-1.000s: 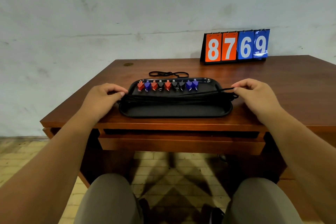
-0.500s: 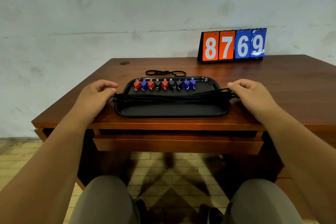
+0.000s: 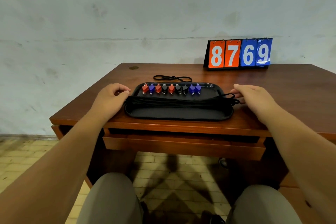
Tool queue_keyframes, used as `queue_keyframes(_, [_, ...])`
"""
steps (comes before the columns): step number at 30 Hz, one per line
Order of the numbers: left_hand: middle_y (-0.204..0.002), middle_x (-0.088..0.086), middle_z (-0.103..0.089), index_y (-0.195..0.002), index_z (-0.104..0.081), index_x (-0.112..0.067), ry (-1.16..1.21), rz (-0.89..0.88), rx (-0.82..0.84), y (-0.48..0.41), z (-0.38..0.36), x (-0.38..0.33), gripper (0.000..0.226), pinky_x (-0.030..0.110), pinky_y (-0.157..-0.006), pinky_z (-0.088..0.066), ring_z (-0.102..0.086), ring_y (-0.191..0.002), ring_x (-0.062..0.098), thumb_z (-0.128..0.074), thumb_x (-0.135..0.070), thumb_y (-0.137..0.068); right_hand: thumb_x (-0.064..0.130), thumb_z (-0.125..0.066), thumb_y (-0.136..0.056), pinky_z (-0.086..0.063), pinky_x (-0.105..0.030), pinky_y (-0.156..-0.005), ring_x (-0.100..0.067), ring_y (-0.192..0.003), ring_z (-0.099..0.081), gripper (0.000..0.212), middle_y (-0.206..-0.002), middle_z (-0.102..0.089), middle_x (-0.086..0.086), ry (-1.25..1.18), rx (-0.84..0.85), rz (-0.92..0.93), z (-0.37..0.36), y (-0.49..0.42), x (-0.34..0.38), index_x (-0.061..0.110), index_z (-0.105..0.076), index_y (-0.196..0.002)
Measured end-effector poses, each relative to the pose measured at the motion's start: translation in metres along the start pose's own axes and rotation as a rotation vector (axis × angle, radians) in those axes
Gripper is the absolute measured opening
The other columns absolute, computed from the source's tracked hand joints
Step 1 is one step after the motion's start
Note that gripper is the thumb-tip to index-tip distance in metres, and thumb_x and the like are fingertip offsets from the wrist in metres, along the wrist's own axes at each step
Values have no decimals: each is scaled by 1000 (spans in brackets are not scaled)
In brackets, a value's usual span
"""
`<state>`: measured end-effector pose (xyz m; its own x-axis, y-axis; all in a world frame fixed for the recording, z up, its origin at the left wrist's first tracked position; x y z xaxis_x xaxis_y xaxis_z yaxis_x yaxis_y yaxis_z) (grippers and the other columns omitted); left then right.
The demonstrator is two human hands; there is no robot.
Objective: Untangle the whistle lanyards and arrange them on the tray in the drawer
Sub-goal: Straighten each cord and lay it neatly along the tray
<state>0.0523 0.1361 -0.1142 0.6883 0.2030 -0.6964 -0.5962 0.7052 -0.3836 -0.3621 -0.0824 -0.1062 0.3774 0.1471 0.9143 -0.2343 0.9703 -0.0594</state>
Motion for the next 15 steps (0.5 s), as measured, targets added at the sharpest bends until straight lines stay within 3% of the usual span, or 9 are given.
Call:
queue_keyframes(3, [-113,-12,-67,-104,-77,-35,-88,-70,19,0,-3,-3,12,32,-94,-49,-61,-104,7,-65,-32,-103,51,-58,-105,-51,-41,-100,-20,-106,-67,34,-114,-76,-1,36,34,-43,-3,-1,2,24,-79,-107])
queue_keyframes(6, [-108,-14,-70,-105,-81,-31,-156,-125,60,1,-3,-9,16,37,-97,-53,-63,-105,9,-66,-30,-104,61,-61,-101,-43,-40,-97,-19,-112,-61,37,-118,-67,5,130,76,-31,-5,6,8,28,-72,-114])
queue_keyframes(10, [-104,-9,-77,-101,-85,-26,-190,-151,73,3,-4,-14,16,34,-92,-56,-67,-98,8,-70,-25,-103,44,-69,-102,-44,-29,-83,-11,-105,-64,15,-111,-74,12,189,169,89,-9,14,14,36,-80,-109])
queue_keyframes(15, [-101,-11,-77,-101,-85,-27,-178,-145,40,4,0,-17,18,30,-90,-55,-66,-94,2,-68,-22,-103,37,-69,-102,-50,-37,-97,-14,-108,-66,13,-112,-75,10,233,157,89,-8,10,12,37,-81,-107])
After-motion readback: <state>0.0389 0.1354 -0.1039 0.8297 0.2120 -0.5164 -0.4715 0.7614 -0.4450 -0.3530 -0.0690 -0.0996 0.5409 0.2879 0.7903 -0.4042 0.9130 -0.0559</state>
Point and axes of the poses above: each hand's wrist, its own y-axis away from the middle knuckle, its own z-axis out of the back of the hand, x = y × z, the point moved 4 cm from there along -y, towards the middle knuckle
